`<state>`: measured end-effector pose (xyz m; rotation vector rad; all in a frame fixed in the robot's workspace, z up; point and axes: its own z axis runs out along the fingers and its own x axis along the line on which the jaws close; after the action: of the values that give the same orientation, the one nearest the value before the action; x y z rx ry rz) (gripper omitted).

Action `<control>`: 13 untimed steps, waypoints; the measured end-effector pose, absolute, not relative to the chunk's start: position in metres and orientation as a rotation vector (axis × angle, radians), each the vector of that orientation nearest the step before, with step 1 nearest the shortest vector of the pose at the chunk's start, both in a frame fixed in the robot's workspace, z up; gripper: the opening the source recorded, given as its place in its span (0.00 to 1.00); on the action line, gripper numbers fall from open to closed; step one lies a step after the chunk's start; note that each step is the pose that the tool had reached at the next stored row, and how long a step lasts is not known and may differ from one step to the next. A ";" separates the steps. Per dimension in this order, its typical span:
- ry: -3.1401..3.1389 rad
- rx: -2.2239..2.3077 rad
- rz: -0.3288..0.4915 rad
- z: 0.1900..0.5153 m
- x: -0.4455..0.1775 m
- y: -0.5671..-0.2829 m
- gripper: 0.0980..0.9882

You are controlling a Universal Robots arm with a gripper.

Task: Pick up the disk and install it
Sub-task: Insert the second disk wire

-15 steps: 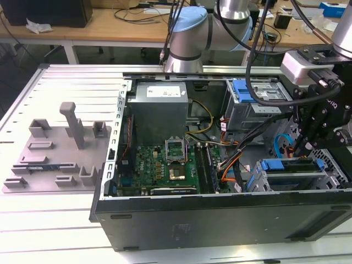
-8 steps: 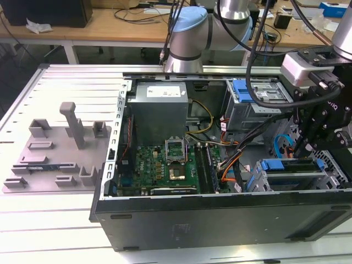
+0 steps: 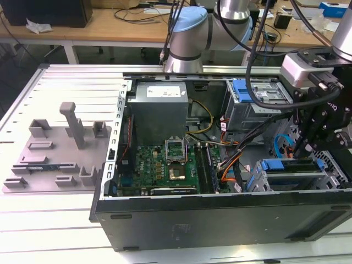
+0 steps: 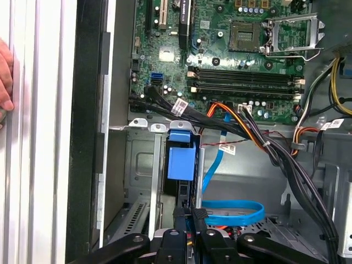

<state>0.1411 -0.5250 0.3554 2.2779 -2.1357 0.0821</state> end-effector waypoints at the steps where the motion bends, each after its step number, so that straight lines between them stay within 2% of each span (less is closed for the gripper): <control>1: -2.136 2.277 0.082 0.355 0.141 -0.525 0.07; 13: -2.153 2.261 0.082 0.352 0.141 -0.525 0.07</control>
<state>0.1414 -0.5250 0.3516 2.2608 -2.1532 0.0818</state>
